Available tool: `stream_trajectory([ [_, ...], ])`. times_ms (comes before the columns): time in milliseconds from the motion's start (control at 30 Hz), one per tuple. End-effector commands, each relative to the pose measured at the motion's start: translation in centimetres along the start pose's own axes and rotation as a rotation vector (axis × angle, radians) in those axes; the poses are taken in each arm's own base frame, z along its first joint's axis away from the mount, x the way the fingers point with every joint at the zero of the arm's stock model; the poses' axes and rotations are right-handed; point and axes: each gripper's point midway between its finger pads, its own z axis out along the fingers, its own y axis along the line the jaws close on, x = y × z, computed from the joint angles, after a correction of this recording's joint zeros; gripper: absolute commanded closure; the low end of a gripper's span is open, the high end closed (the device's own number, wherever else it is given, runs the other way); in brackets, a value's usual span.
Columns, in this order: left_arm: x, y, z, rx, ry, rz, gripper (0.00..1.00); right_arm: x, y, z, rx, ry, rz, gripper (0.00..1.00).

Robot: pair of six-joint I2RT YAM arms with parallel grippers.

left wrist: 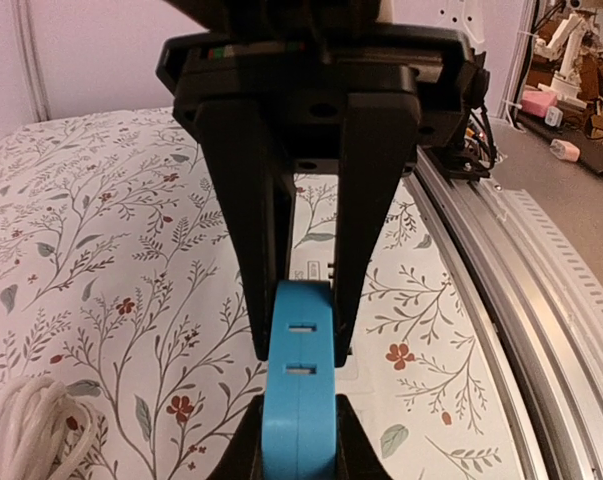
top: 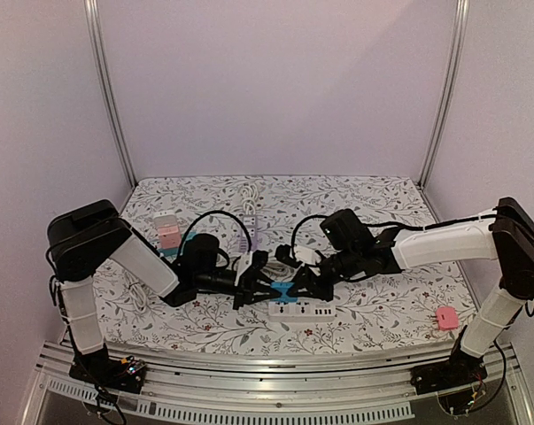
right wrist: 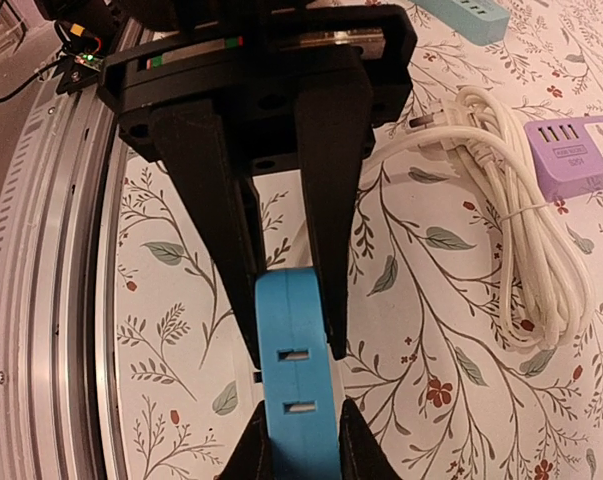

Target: Insert the plug

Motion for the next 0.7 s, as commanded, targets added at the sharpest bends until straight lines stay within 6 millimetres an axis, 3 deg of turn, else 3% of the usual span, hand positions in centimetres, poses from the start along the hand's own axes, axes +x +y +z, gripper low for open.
stream_trajectory([
  [0,-0.8,1.7,0.4,-0.047,-0.021,0.091,1.0,-0.5,-1.1,0.3,0.034,0.005,0.073,1.0],
  [533,0.8,0.2,-0.4,-0.026,0.025,0.019,1.0,-0.1,-0.8,0.4,0.008,0.035,0.104,1.0],
  [667,1.6,0.2,-0.2,-0.026,0.043,0.028,1.0,1.4,-1.1,1.0,0.033,0.07,0.116,1.0],
])
